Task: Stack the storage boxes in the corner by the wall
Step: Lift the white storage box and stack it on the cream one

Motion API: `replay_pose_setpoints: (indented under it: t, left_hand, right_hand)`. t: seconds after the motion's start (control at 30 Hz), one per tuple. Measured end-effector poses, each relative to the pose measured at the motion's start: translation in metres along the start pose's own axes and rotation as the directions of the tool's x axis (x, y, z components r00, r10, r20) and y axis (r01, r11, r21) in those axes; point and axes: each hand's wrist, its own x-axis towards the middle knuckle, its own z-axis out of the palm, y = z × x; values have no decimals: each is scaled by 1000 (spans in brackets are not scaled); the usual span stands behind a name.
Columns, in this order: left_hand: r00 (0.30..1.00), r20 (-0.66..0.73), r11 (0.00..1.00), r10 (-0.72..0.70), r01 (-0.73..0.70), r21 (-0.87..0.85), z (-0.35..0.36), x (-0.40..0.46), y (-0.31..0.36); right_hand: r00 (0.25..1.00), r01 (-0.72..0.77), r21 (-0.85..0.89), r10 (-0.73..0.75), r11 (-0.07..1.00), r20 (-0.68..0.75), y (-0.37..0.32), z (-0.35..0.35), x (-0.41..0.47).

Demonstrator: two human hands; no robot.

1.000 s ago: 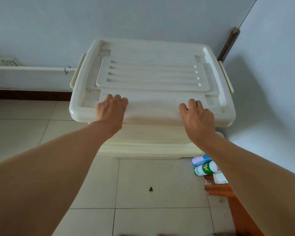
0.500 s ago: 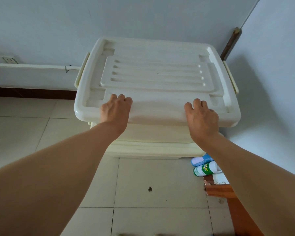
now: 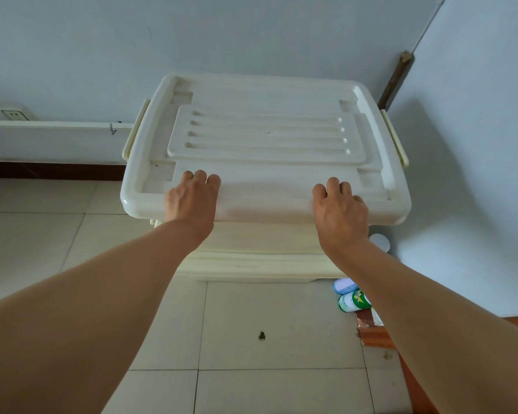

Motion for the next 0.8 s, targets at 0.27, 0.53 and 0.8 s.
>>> replay_pose_setpoints:
  t: [0.27,0.53,0.8]
  left_hand:
    - [998,-41,994,49,-53,-94,-5,-16,-3]
    - [1000,5,990,27,-27,-140,-8,-11,-2]
    - [1000,18,993,23,-21,-120,-10,-10,-1]
  right_hand:
    - [970,107,98,-82,990,-228,-17,8,-9]
    - [971,112,141,-79,984,-225,-19,8,-4]
    - [984,91,141,-67,986,-168,-21,4,-4]
